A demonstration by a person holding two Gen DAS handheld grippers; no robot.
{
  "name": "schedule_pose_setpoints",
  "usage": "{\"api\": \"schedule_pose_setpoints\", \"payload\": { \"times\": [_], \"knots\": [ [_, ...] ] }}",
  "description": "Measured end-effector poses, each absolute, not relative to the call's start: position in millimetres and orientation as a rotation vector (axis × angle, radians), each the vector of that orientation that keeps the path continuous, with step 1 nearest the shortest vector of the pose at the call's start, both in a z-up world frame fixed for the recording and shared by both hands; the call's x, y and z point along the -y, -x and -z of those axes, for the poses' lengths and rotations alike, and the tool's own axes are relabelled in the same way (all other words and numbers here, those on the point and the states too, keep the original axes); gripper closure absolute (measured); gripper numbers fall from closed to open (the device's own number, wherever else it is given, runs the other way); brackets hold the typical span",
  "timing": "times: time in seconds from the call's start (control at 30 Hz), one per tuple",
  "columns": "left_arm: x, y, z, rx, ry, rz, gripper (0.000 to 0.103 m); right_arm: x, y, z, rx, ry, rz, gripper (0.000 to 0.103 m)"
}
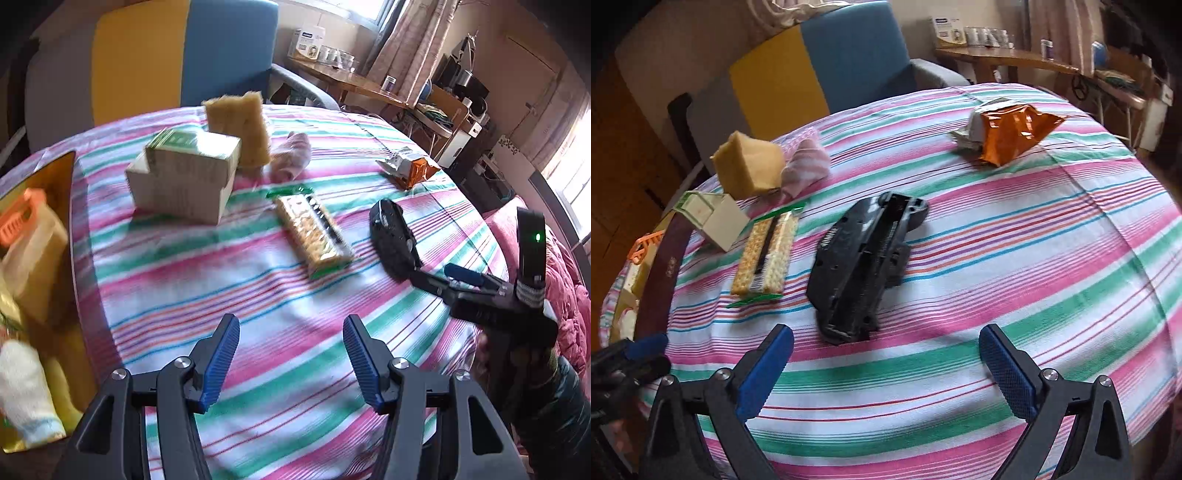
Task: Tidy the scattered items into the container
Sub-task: 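Grasp the black-striped cracker pack with the left tool while the right tool holds the device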
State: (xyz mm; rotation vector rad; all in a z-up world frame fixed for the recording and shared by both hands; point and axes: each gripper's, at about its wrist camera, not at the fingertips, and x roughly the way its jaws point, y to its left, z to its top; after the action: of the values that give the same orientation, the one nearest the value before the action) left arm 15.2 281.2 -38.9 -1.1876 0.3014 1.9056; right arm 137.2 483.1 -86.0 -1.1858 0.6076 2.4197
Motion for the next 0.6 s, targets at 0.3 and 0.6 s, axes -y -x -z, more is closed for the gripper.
{"api": "schedule_pose_setpoints", "payload": {
  "times": [0.3, 0.6],
  "knots": [
    [-360.6, 14.0, 52.6, -0.412, 1.280, -1.905, 0.044, -463.5, -132.4, 98.2, -0.338, 1.198, -2.425, 0.000],
    [-397.1, 41.5, 74.6, -0.454, 1.400, -1.972, 0.043, -465.6, -129.9, 100.0, -0.307, 1.214, -2.453, 0.000]
  ]
}}
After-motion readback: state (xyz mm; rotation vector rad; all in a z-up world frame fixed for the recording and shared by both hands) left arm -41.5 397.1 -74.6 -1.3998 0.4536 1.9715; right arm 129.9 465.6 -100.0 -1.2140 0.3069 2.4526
